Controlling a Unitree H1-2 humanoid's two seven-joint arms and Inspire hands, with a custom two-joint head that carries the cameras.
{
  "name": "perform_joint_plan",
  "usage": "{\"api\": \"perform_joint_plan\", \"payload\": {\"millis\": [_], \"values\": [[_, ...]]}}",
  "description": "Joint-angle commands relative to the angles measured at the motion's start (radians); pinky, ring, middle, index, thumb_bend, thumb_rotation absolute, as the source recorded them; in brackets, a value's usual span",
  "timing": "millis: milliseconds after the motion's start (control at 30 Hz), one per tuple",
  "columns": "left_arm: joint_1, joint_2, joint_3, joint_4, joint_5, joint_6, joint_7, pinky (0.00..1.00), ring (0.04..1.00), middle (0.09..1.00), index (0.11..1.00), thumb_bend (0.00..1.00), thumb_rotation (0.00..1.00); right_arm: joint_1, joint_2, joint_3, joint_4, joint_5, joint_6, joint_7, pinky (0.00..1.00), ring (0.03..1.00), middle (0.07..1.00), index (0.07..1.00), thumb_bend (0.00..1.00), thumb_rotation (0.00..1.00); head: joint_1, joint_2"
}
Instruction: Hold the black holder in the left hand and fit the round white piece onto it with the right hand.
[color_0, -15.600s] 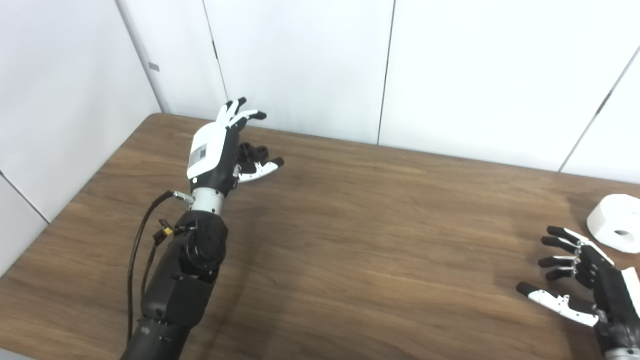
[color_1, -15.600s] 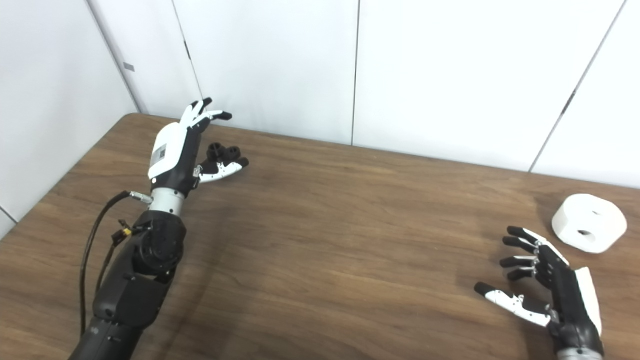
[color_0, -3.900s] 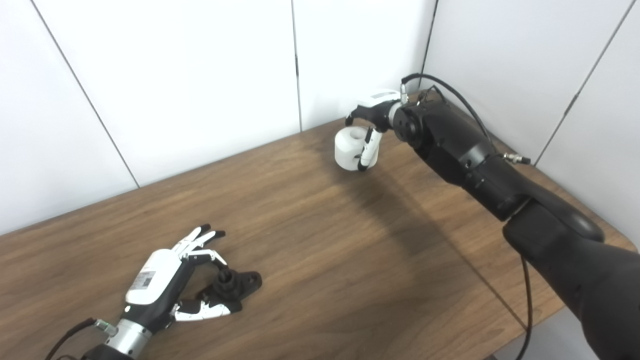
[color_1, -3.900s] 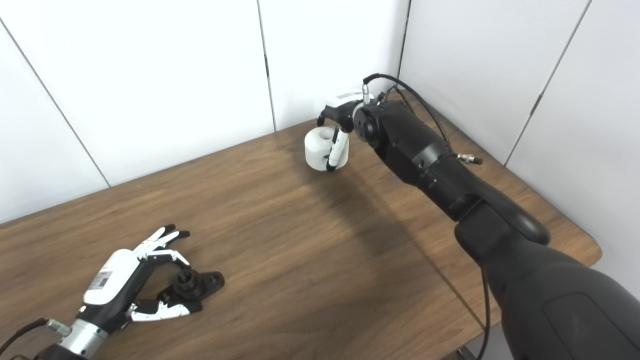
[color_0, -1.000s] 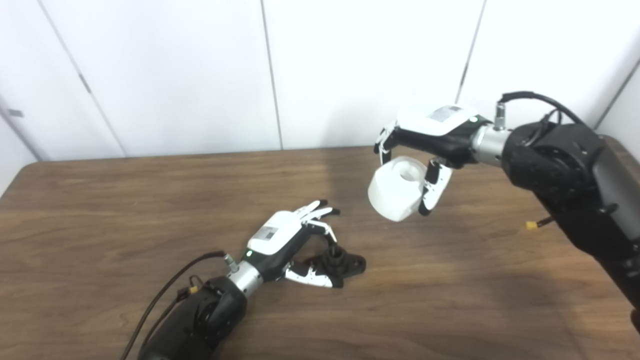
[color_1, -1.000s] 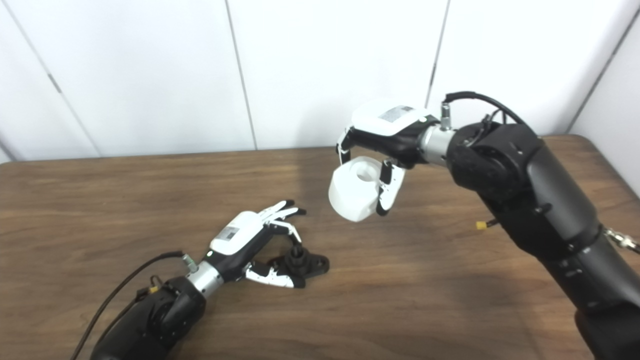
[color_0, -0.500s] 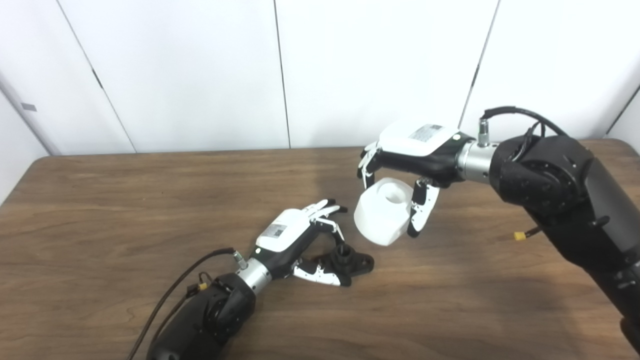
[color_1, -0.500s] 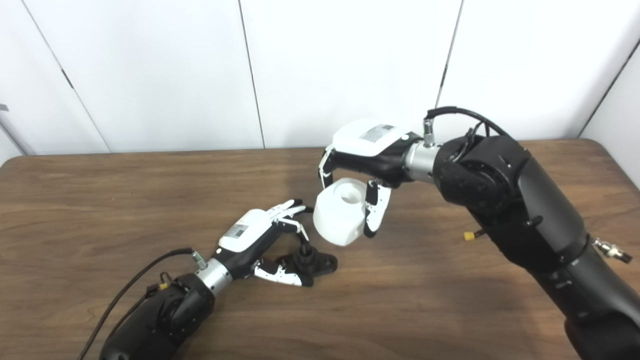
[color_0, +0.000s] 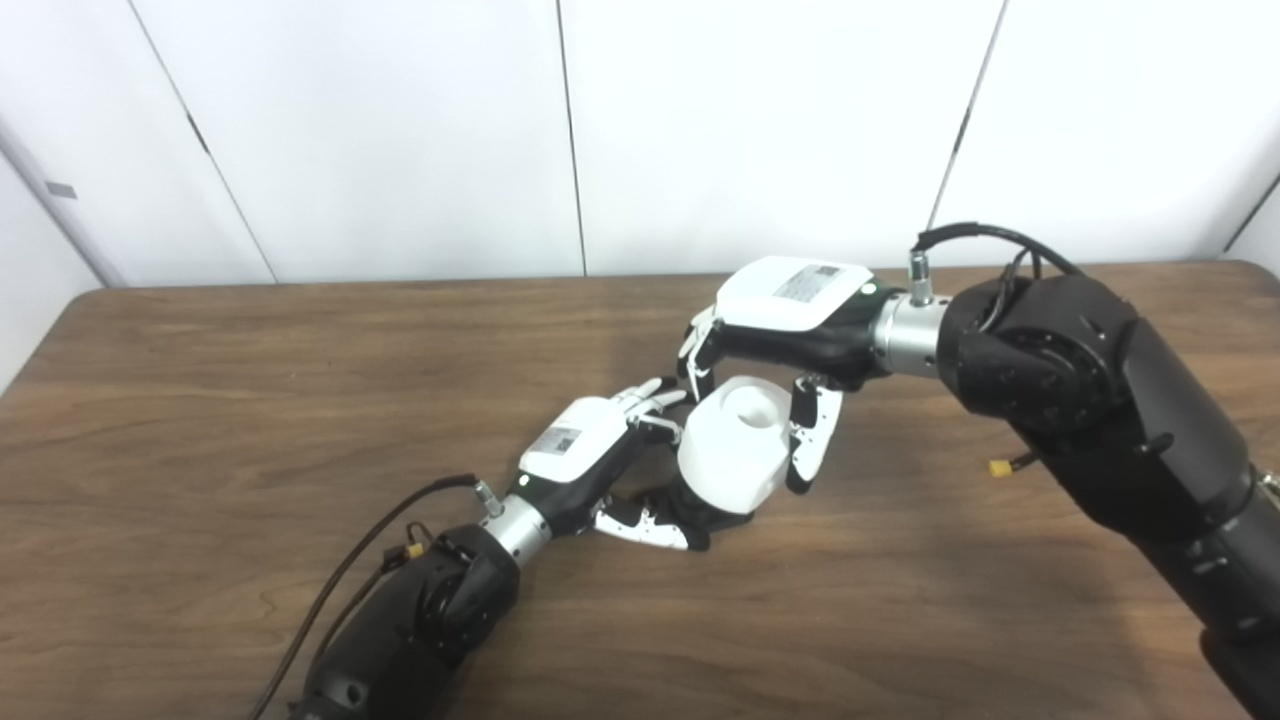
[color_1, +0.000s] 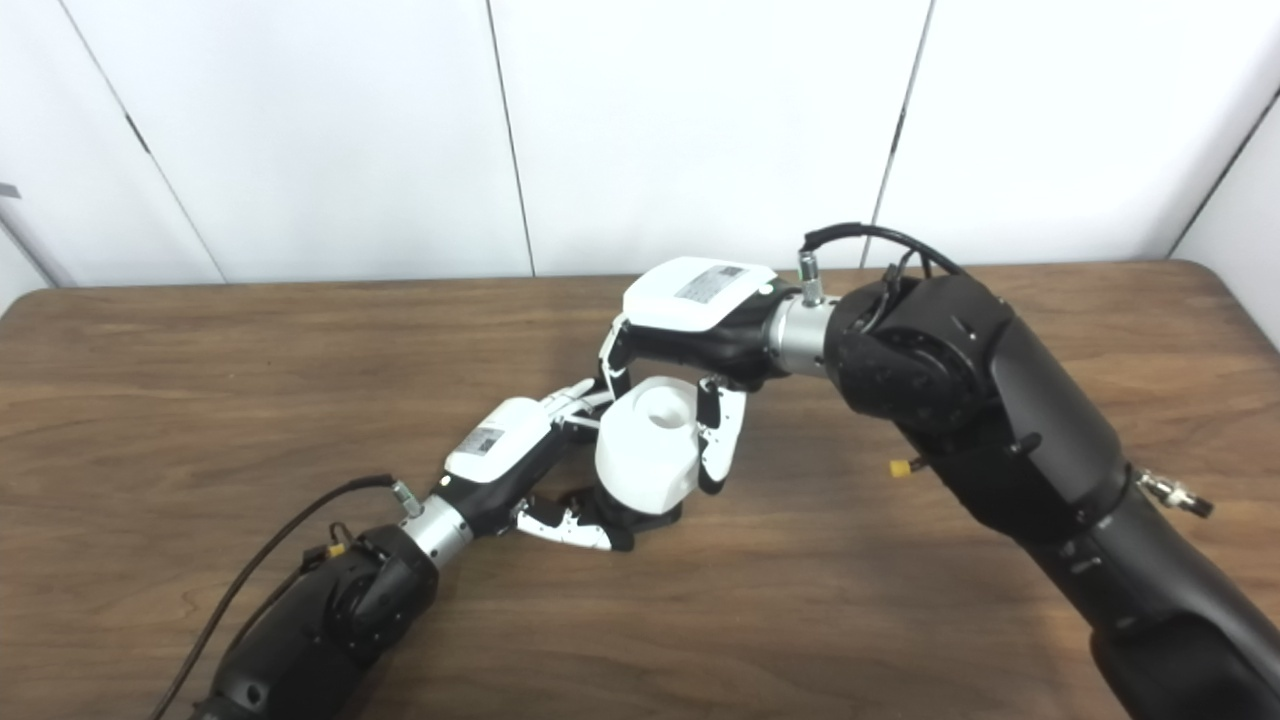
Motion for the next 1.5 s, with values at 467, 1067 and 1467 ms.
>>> {"api": "perform_joint_plan", "payload": {"millis": [467,1067,1467], "values": [[0.099,-0.021,-0.079,0.036,0.04,0.073,-0.074,0.94,0.977,0.914,0.481,0.52,0.06,-0.002,0.047,0.027,0.001,-0.053,-0.02,-0.018,0.93,0.906,0.803,0.479,0.53,0.14,0.01,0.009],[0.106,-0.025,-0.084,0.017,0.028,0.083,-0.081,0.95,0.97,0.913,0.481,0.52,0.06,0.015,0.071,0.046,0.048,-0.083,-0.044,-0.045,0.95,0.914,0.802,0.479,0.53,0.14,0.016,0.017],[0.114,-0.021,-0.094,-0.006,0.029,0.095,-0.08,0.94,0.964,0.909,0.481,0.52,0.07,0.015,0.09,0.071,0.093,-0.103,-0.066,-0.049,0.92,0.894,0.806,0.479,0.53,0.15,0.026,0.027]]}}
